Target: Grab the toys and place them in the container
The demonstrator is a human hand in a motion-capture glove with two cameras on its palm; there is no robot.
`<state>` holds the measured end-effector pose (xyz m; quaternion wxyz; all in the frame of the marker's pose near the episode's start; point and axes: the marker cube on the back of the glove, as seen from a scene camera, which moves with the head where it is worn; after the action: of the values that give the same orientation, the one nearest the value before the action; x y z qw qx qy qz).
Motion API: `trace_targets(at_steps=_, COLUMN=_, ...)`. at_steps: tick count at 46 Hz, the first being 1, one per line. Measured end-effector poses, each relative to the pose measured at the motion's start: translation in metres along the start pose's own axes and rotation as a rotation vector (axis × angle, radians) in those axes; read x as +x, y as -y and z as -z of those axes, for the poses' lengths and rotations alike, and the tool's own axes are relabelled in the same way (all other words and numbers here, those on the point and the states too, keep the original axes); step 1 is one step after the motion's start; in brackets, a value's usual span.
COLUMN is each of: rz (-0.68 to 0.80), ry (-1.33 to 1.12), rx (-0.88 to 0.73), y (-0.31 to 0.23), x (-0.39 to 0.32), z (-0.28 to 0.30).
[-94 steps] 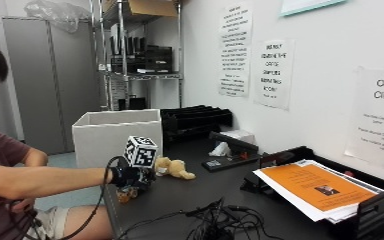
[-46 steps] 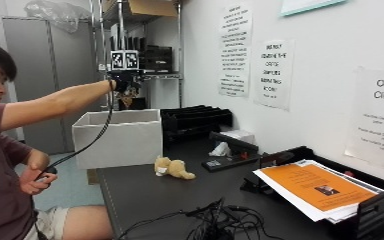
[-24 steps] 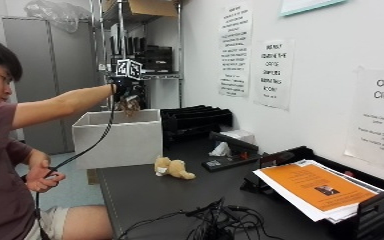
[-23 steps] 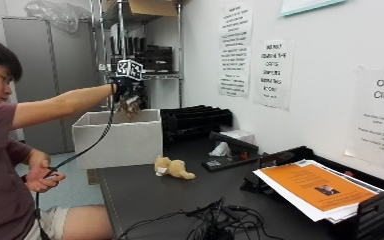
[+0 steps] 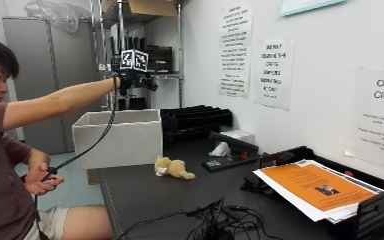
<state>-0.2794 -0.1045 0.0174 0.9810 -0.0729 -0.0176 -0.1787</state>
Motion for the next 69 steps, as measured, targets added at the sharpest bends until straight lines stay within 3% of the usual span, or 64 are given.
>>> trace_targets(at_steps=16, rz=-0.181, ry=-0.078, rx=-0.044, y=-0.049, x=0.141, z=-0.003)
trace_targets(at_steps=24, rz=-0.178, ry=-0.020, rx=-0.019, y=-0.052, x=0.193, z=-0.030)
trace_targets(at_steps=46, rz=-0.082, ry=0.061, rx=-0.395, y=0.006, x=0.235, z=-0.288)
trace_targets(at_steps=57, rz=-0.099, ry=0.169, rx=-0.017, y=0.015, x=0.239, z=-0.322)
trace_targets(at_steps=63, rz=-0.133, ry=0.192, rx=0.051, y=0.018, x=0.235, z=-0.322)
trace_targets(at_steps=69, rz=-0.156, ry=0.184, rx=0.014, y=0.014, x=0.229, z=-0.316)
